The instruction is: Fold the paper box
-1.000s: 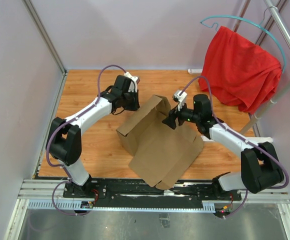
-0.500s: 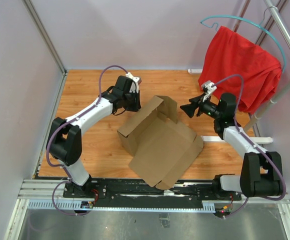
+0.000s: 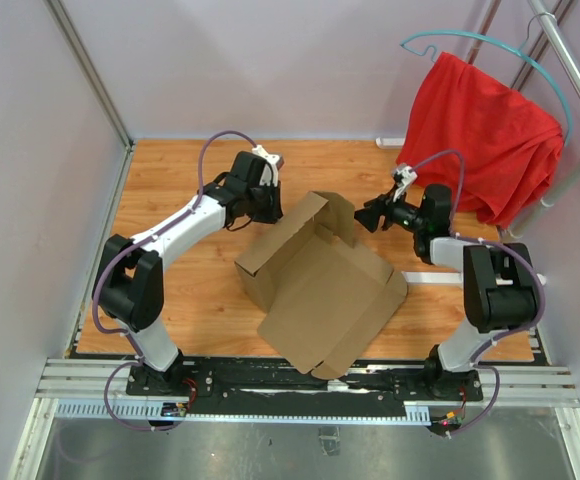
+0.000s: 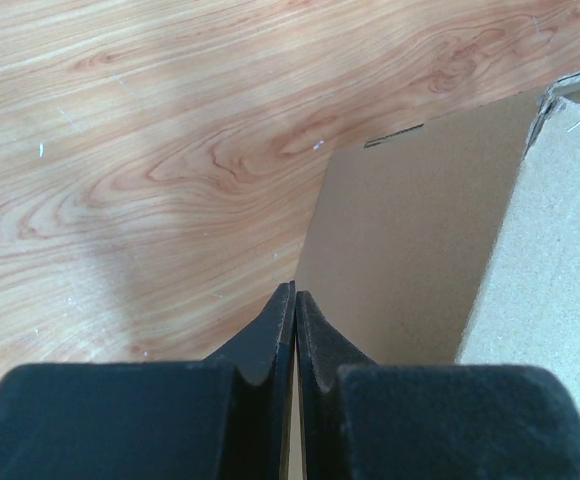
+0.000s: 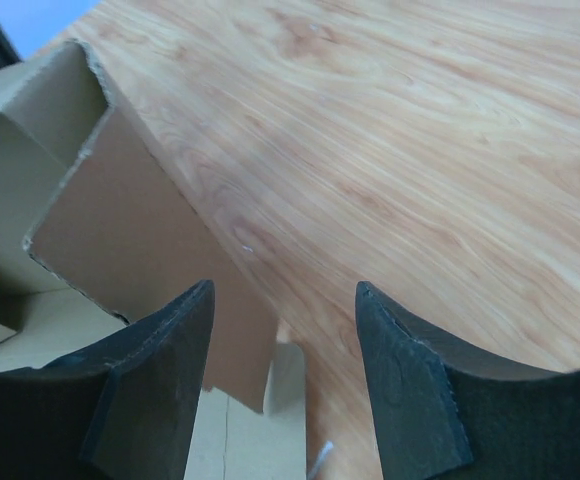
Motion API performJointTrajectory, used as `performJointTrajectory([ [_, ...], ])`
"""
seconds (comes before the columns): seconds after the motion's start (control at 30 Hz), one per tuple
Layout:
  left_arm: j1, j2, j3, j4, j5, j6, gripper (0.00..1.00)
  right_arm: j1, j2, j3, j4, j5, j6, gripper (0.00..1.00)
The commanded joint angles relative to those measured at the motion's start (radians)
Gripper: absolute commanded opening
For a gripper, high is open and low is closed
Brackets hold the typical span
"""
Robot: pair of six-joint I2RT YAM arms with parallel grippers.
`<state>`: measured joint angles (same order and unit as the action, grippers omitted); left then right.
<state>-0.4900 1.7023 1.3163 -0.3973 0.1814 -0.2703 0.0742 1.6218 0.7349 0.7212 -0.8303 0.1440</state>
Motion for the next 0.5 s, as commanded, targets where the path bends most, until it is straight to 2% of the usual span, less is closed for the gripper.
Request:
performJointTrajectory([
  [0.0,-0.013,-0.028,0.004,0.010,0.015,0.006,0.07,-0.004,0.090,0.002,0.397,-0.220,0.156,0.59],
  [0.13,-0.016,-0.030,0.005,0.005,0.013,0.009,0.07,-0.004,0.200,0.021,0.694,-0.323,0.379,0.59],
  [0.17,-0.020,-0.032,0.006,0.001,0.009,0.009,0.07,-0.003,0.238,0.016,0.816,-0.348,0.473,0.58],
  [0.47,-0.033,-0.039,0.015,-0.019,-0.019,0.012,0.07,0.016,0.205,-0.058,0.772,-0.355,0.404,0.57],
])
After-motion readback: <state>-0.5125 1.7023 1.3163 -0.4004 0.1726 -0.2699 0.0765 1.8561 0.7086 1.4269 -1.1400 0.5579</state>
